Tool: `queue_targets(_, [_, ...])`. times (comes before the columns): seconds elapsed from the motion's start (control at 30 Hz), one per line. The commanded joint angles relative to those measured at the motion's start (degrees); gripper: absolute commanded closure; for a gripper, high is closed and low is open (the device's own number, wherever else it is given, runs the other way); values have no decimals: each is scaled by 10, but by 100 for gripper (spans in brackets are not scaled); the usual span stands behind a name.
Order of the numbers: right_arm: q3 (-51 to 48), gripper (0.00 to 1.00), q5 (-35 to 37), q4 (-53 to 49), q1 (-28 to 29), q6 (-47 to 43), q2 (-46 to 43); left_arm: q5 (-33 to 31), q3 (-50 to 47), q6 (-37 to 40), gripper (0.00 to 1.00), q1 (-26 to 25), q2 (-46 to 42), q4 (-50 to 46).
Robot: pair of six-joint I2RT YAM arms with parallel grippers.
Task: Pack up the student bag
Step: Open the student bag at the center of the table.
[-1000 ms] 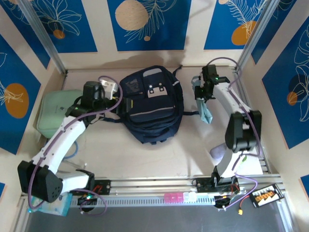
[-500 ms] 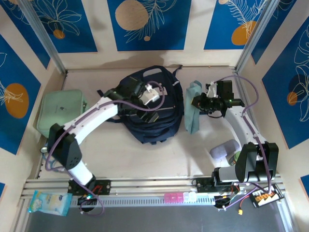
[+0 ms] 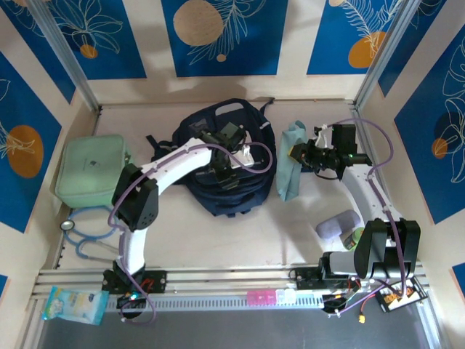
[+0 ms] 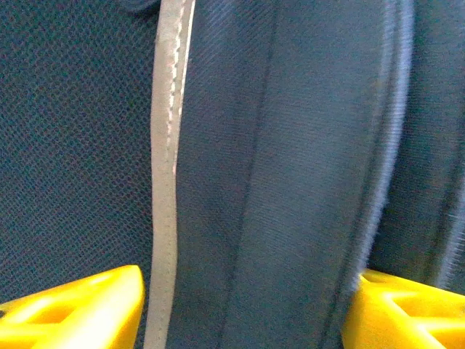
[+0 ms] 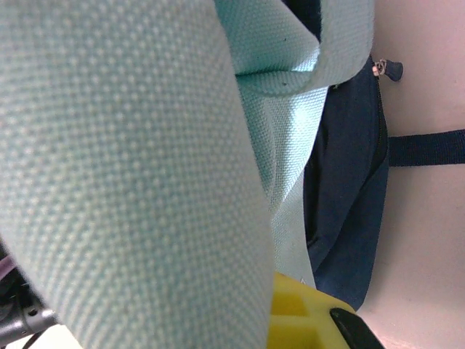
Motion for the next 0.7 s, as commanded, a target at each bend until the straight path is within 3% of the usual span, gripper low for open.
queue_targets(0.0, [-7, 91, -36, 14, -7, 16, -15, -49, 30, 27, 39, -2, 23, -31])
queue_targets(0.17, [-8, 91, -38, 12, -14, 22, -20, -72, 65, 16, 67, -1, 37, -35])
queue_targets(0.37, [-30, 91, -39, 30, -33, 40, -46, -42, 87, -1, 100, -1, -3, -25])
queue_targets(0.53, [-69, 91, -43, 82, -73, 61, -90, -47, 97, -6, 100, -2, -46, -6])
queue_targets(0.67, [-85, 91, -62, 104, -89, 75, -111, -78, 99, -55, 100, -1, -93, 61])
